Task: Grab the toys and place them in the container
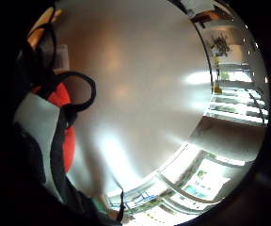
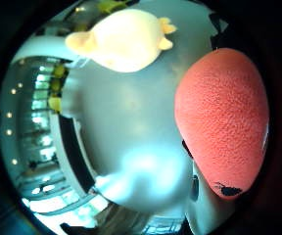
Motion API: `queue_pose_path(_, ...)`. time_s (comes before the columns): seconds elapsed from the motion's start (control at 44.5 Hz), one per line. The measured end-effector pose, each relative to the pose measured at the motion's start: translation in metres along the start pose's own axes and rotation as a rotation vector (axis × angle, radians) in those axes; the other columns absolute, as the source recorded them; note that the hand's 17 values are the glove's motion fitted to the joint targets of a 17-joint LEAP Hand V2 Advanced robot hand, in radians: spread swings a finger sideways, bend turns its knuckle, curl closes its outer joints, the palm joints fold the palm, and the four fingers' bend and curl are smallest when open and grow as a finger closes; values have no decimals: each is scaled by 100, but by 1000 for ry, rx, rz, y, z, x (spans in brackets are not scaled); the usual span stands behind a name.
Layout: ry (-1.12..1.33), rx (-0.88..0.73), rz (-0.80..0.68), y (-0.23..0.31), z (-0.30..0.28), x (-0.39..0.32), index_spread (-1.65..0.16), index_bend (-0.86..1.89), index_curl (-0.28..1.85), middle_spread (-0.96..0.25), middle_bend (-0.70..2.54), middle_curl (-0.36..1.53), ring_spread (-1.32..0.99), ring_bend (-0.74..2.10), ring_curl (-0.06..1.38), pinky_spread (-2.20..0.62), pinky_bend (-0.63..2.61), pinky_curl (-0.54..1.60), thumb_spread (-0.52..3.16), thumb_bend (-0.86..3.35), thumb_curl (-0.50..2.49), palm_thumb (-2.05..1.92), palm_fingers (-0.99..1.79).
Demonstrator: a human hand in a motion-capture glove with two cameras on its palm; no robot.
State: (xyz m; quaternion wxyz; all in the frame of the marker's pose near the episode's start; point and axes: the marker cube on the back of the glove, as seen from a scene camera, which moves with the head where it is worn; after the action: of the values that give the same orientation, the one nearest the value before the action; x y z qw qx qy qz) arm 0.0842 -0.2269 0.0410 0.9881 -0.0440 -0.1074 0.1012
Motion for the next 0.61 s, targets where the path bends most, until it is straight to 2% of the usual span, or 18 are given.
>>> queue_pose_path(0.202, 19, 65, -84, 62, -49, -16, -33, 22, 14, -27, 47, 38, -38, 87, 46, -38, 106, 36, 101, 24, 58, 69, 91)
queue_pose_path(0.36, -46, 151, -101, 84, -96, -36, -34, 22, 16, -31, 48, 42, -41, 87, 47, -39, 104, 37, 91, 22, 64, 70, 91)
queue_pose_path(0.495, -16, 214, -72, 88, -136, -9, -35, 22, 18, -34, 48, 45, -43, 86, 49, -40, 104, 39, 85, 20, 68, 71, 91)
queue_pose_path(0.607, -37, 286, -256, 89, -173, -84, -36, 23, 19, -35, 47, 47, -44, 85, 50, -40, 105, 40, 81, 18, 71, 70, 90)
